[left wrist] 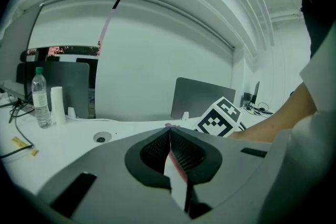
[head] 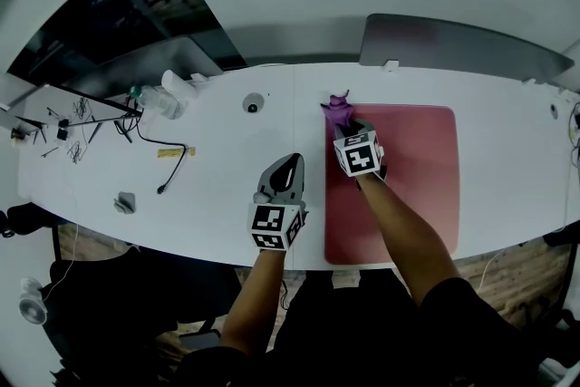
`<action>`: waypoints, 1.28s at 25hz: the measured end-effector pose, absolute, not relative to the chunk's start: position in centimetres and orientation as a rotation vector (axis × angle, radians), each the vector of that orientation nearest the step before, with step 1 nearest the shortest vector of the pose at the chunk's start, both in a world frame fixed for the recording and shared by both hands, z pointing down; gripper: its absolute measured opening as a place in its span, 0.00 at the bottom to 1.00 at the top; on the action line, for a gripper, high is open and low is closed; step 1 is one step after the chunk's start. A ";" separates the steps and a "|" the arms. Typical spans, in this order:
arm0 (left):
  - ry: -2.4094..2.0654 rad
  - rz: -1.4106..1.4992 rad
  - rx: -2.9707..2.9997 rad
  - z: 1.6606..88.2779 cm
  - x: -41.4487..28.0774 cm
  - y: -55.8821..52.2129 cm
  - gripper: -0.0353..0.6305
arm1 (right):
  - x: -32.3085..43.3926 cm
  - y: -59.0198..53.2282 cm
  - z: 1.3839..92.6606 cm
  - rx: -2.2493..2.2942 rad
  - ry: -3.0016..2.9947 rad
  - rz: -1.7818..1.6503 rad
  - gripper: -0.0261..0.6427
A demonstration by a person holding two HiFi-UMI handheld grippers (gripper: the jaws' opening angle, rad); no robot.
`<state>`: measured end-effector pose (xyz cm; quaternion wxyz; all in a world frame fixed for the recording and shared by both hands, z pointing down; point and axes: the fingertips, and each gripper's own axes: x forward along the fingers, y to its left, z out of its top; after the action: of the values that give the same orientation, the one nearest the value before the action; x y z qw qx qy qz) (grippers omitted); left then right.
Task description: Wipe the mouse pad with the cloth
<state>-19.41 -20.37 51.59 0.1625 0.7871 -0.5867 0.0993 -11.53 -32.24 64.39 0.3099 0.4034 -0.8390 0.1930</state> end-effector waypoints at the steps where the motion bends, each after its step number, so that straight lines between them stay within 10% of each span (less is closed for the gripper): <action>1: -1.672 0.285 2.242 51.8 -19.3 -20.4 0.09 | -11.1 -32.4 64.4 1.075 -2.210 0.512 0.19; 32: -1.489 0.339 2.335 53.8 -11.3 -21.8 0.09 | 6.1 -35.9 64.6 1.328 -2.034 0.442 0.20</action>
<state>-11.28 -21.78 53.79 0.1750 0.8239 -0.5256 0.1196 6.06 -35.87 64.62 0.3298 0.5077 -0.7777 0.1690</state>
